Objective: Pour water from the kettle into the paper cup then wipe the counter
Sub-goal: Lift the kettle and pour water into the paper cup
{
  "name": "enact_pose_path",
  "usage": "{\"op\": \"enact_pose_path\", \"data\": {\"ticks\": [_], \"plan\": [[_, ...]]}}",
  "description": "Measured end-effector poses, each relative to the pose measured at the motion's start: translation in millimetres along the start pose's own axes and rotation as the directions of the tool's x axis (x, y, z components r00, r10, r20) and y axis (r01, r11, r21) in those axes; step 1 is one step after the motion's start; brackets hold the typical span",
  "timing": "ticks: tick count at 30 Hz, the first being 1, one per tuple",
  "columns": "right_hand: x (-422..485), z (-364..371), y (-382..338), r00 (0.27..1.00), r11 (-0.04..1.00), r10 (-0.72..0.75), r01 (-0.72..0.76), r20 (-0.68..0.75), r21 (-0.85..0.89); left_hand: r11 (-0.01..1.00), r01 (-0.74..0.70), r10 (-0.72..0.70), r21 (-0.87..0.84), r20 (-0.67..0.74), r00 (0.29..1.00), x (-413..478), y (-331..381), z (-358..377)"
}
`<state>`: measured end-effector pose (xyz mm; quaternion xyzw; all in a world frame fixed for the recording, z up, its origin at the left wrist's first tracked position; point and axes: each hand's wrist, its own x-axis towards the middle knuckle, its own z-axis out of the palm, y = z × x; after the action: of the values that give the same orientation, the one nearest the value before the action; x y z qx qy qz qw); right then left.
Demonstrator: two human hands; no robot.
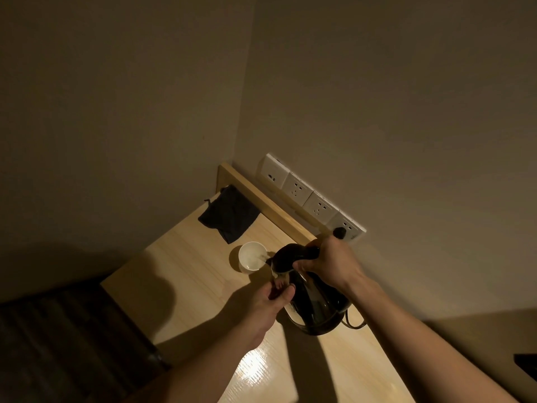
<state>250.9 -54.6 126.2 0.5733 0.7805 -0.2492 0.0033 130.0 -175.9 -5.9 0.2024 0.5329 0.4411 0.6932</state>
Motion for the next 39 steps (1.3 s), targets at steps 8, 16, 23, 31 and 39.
{"op": "enact_pose_path", "data": {"ticks": [8,16,23,31,39], "plan": [[2,-3,-6,1.000,1.000,0.015,-0.014,0.021,-0.024,0.999,-0.001,0.002,-0.033,0.017,1.000,-2,0,1],[6,-3,-8,0.999,0.999,0.025,-0.023,0.032,-0.048,0.998,-0.017,0.019,-0.056,0.032,0.999,0,-1,0],[10,-2,-8,0.998,0.998,0.040,-0.037,0.047,-0.060,0.993,-0.002,0.008,-0.117,0.050,0.999,0,-1,0],[13,0,-7,0.997,0.996,0.044,-0.040,0.060,-0.075,0.991,0.011,-0.005,-0.130,0.047,0.999,0,-2,1],[15,2,-5,0.996,0.997,0.050,-0.047,0.068,-0.056,0.994,0.024,-0.023,-0.103,0.012,1.000,1,-6,0]]}}
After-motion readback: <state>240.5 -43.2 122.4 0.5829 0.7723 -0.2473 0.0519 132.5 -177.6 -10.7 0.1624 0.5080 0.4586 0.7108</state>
